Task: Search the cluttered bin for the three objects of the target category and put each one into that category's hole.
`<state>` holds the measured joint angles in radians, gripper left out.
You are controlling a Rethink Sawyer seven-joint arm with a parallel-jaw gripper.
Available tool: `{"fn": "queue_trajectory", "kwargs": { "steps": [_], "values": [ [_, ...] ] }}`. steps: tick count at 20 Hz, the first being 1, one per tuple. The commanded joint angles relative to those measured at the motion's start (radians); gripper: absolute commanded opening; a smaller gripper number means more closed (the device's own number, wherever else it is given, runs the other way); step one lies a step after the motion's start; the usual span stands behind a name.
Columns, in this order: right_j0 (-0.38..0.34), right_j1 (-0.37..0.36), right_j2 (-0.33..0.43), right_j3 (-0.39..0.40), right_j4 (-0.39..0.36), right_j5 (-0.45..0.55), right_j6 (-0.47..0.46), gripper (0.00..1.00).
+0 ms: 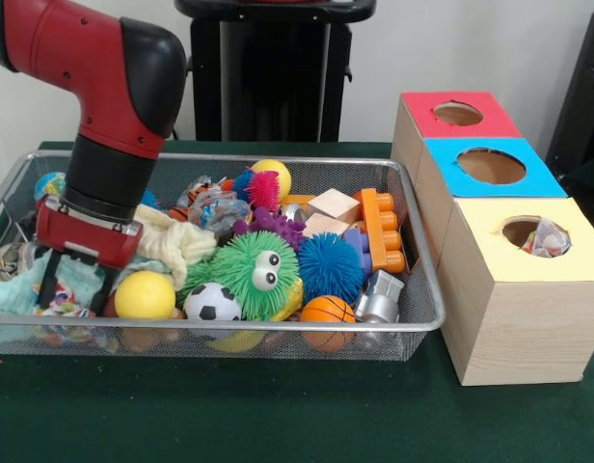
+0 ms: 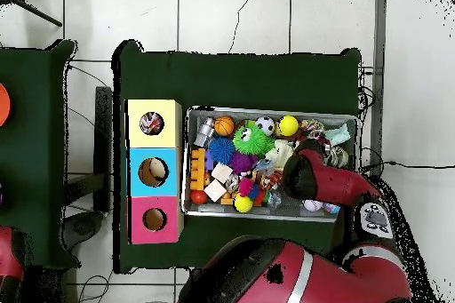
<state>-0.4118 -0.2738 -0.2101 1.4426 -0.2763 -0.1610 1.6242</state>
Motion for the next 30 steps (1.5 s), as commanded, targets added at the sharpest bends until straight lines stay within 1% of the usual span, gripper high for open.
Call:
{"fn": "queue_trajectory", "kwargs": {
  "steps": [1,5,6,7,11,13,15,16,17,18,19,20,23,25,27,30],
  "values": [
    [0.017,0.014,0.110,0.035,-0.047,-0.093,0.153,1.00],
    [0.018,0.012,0.107,0.027,-0.049,-0.095,0.145,1.00],
    [0.030,0.016,0.090,0.021,-0.044,-0.104,0.140,1.00],
    [0.040,0.021,0.076,0.018,-0.036,-0.124,0.142,0.00],
    [0.026,0.011,0.098,0.023,-0.049,-0.115,0.143,0.00],
    [0.029,0.009,0.096,0.023,-0.049,-0.115,0.141,0.00],
    [0.044,0.013,0.076,0.019,-0.038,-0.115,0.139,0.00],
    [0.042,0.014,0.082,0.017,-0.044,-0.125,0.138,0.00],
    [0.044,0.018,0.078,0.021,-0.032,-0.135,0.149,0.00],
    [0.030,0.017,0.098,0.027,-0.034,-0.125,0.156,0.00],
    [0.025,0.005,0.112,0.036,-0.044,-0.121,0.157,0.00],
    [0.033,-0.016,0.109,0.049,-0.044,-0.114,0.158,0.00],
    [0.063,-0.112,0.099,0.112,-0.047,-0.083,0.162,0.00],
    [0.088,-0.162,0.085,0.141,-0.041,-0.069,0.163,0.00],
    [0.116,-0.196,0.064,0.157,-0.028,-0.042,0.158,0.00],
    [0.142,-0.228,0.044,0.175,-0.011,-0.013,0.154,0.00]
  ]
}}
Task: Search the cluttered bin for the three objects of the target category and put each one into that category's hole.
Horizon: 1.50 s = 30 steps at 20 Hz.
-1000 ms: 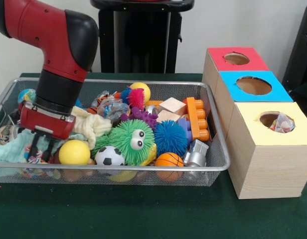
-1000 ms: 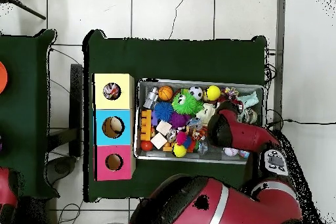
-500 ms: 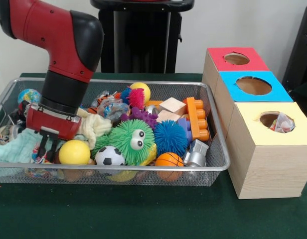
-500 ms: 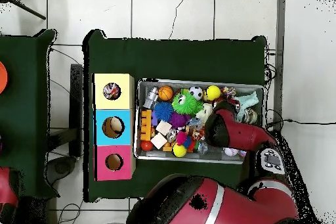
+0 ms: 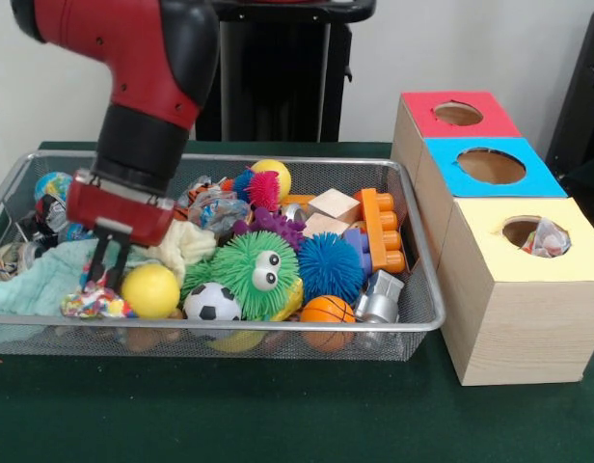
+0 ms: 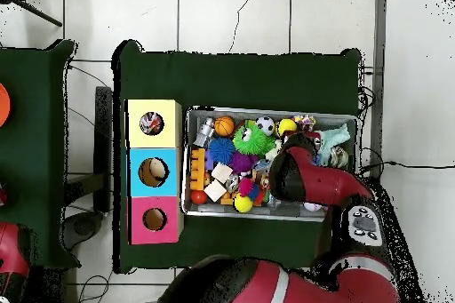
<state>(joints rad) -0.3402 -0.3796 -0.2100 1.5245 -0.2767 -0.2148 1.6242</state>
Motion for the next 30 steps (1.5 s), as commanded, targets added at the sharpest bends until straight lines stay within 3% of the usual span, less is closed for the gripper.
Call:
{"fn": "queue_trajectory", "kwargs": {
  "steps": [1,8,13,22,30],
  "values": [
    [0.077,-0.128,0.038,0.096,-0.006,0.045,0.154,0.00],
    [0.066,-0.199,0.110,0.152,-0.007,0.154,0.139,0.00],
    [0.111,-0.272,0.093,0.198,0.031,0.239,0.144,0.00],
    [0.189,-0.318,0.030,0.203,0.061,0.299,0.163,0.00],
    [0.135,-0.419,0.208,0.342,0.168,0.438,0.189,0.00]
  ]
}}
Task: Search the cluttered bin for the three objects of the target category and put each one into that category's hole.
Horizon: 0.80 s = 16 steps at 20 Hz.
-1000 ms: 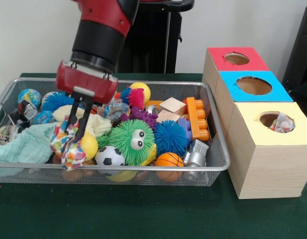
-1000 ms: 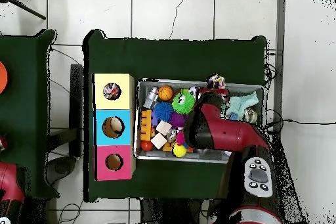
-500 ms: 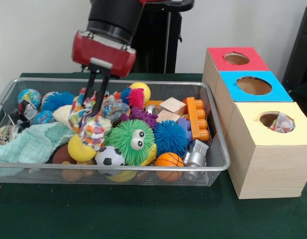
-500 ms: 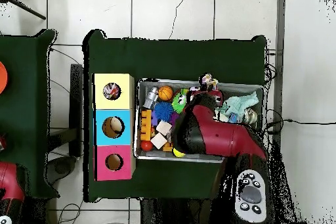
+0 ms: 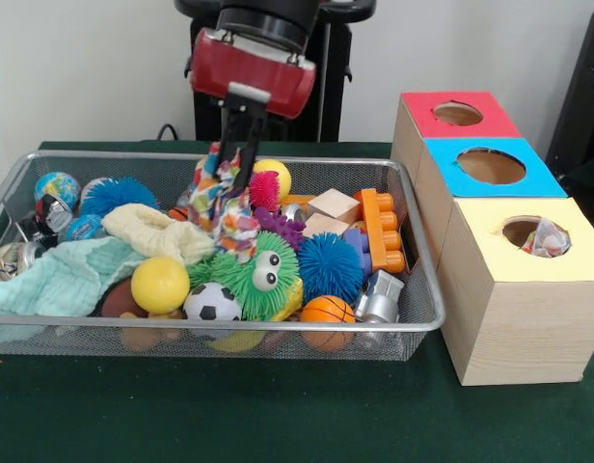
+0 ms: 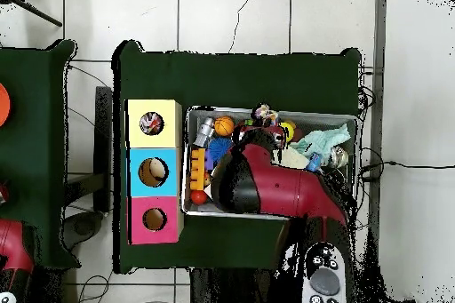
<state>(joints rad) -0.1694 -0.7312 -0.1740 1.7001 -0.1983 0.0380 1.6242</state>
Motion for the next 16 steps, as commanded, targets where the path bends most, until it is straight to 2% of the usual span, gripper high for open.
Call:
{"fn": "queue_trajectory", "kwargs": {
  "steps": [1,5,12,16],
  "values": [
    [-0.024,-0.074,0.167,0.167,0.104,0.195,0.193,0.00],
    [0.010,-0.095,0.152,0.162,0.144,0.235,0.197,0.00],
    [0.010,-0.120,0.218,0.153,0.214,0.302,0.172,0.00],
    [0.053,-0.122,0.191,0.135,0.229,0.328,0.184,0.00]
  ]
}}
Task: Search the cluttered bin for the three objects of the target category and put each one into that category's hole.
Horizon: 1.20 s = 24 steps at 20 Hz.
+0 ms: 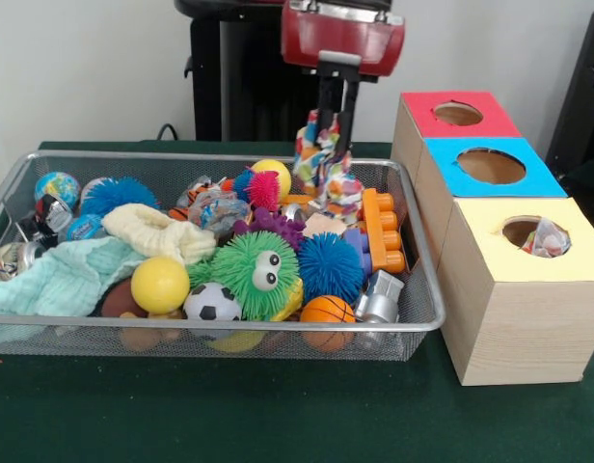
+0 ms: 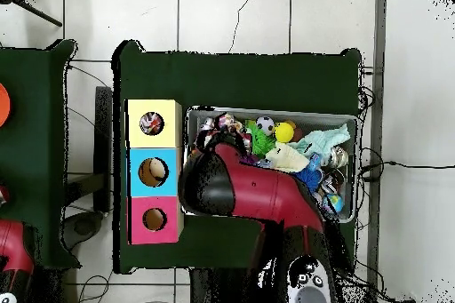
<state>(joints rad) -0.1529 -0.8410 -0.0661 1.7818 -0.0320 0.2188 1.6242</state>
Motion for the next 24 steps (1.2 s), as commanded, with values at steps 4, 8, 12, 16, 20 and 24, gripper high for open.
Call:
{"fn": "queue_trajectory", "kwargs": {
  "steps": [4,8,12,16,20,24],
  "values": [
    [0.076,-0.010,0.058,0.030,0.092,0.195,0.200,0.00],
    [0.119,0.004,0.030,-0.026,0.113,0.243,0.209,0.00],
    [0.160,0.035,0.005,-0.100,0.118,0.277,0.209,0.00],
    [0.212,0.062,-0.034,-0.140,0.131,0.297,0.246,0.00],
    [0.250,0.086,-0.060,-0.171,0.153,0.304,0.278,0.00],
    [0.277,0.119,-0.070,-0.182,0.185,0.274,0.298,0.00]
  ]
}}
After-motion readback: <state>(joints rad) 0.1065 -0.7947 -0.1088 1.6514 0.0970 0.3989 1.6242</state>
